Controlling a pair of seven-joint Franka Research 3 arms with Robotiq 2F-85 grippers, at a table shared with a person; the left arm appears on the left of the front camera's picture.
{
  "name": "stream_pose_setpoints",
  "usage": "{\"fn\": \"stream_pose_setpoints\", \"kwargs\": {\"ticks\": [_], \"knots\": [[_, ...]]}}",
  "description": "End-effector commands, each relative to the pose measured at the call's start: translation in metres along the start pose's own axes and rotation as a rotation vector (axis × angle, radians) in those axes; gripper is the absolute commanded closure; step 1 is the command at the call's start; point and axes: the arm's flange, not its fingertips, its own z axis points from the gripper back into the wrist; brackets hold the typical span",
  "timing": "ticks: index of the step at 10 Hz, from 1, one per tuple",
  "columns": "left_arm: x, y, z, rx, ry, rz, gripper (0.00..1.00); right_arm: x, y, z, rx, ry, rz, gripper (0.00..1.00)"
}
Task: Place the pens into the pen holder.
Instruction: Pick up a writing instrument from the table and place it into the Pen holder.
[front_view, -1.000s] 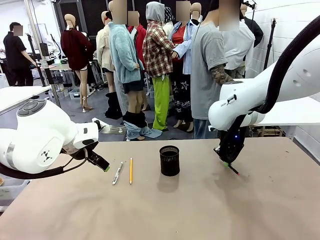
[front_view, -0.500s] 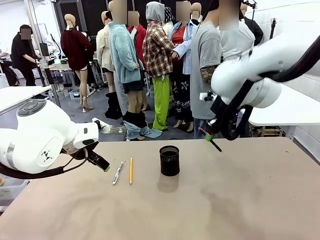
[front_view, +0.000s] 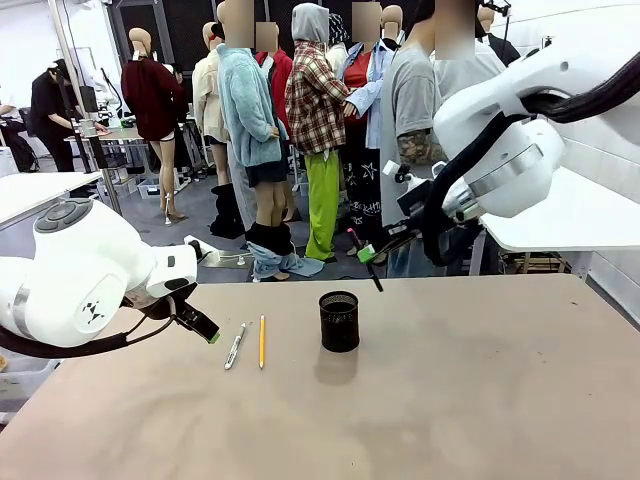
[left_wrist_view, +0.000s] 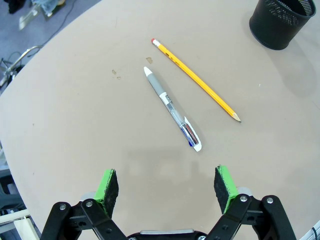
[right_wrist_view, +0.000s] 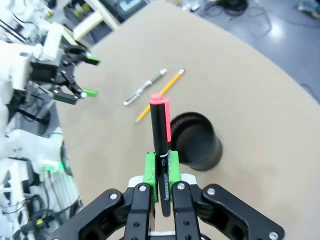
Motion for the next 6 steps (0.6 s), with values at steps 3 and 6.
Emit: {"fn": "stream_pose_setpoints", "kwargs": {"ticks": [3,6], "knots": [[0.0,0.002,0.001,0.0,-0.001,0.004,0.0,0.011,-0.006,-0.051,0.085,-0.067,0.025,1.0],[0.0,0.002,0.001,0.0,-0.001,0.004,0.0,0.013,-0.016,-0.075,0.086,-0.097,0.02,1.0]]}}
